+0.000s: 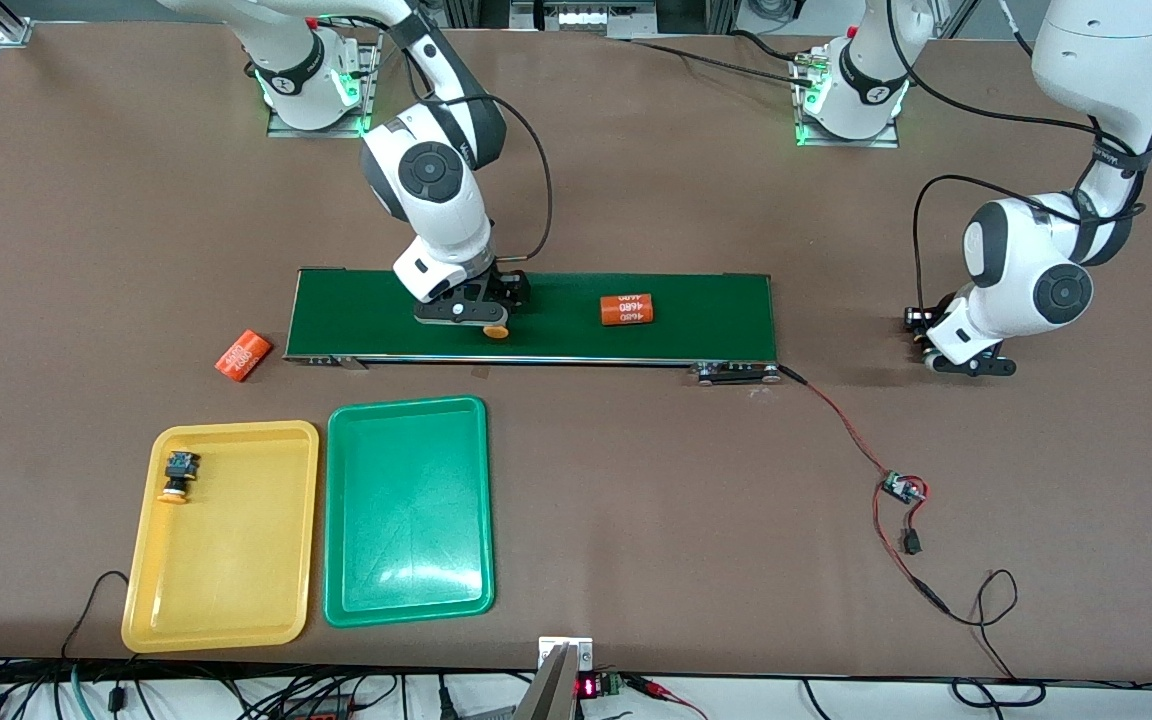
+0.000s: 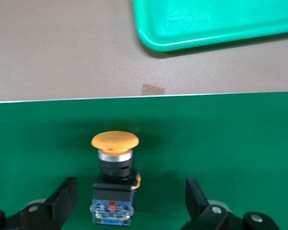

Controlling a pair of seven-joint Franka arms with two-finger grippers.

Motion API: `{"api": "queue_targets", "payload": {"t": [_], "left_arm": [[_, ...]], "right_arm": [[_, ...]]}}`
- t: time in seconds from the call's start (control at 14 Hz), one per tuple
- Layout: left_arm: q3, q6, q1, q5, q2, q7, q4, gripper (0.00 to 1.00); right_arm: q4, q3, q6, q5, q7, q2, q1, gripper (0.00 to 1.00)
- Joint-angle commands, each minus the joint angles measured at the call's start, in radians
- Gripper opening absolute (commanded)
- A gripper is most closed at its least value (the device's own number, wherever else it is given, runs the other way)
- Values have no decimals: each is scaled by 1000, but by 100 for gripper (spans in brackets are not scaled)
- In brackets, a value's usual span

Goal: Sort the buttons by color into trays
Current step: 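Grasp the second yellow button on the belt with the right gripper, then carry the button toward the yellow tray while the left gripper grasps the green button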

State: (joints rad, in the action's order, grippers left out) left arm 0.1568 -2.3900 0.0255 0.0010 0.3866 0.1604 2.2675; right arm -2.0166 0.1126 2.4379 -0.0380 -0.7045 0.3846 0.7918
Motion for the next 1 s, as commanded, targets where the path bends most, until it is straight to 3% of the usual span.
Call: {"api": "queue_targets", "payload": {"t": [0.0, 0.14, 0.21, 0.28, 0.36, 0.43, 0.57, 0.71, 0.93], "left_arm": [[1, 130, 8, 27, -76, -16, -57, 29], [-46, 298, 17, 16, -95, -16, -141, 29], [-110, 381, 17, 14, -98, -22, -193, 29], [-155, 441, 19, 10, -100, -33, -235, 29], [-198, 474, 19, -16, -100, -57, -264, 29], [-244, 489, 20, -44, -101, -97, -281, 29], [-339, 485, 22, -81, -98, -189, -286, 29], [-413, 450, 33, -192, -83, -281, -284, 29], [-491, 338, 65, -228, -37, -335, -278, 29]], "right_arm": [[3, 7, 30, -16, -15, 33, 20, 100], [3, 7, 39, -14, -13, 50, 20, 89], [4, 7, 41, -14, -10, 53, 20, 77], [4, 7, 41, -14, -7, 53, 18, 62], [4, 7, 38, -14, -7, 47, 17, 34], [9, 9, 32, -14, -7, 42, 14, 19], [19, 15, 12, -14, 10, 14, -3, 12], [67, 16, -78, -13, 35, -25, -42, 11], [220, 18, -235, -10, 136, -38, -130, 12]]}}
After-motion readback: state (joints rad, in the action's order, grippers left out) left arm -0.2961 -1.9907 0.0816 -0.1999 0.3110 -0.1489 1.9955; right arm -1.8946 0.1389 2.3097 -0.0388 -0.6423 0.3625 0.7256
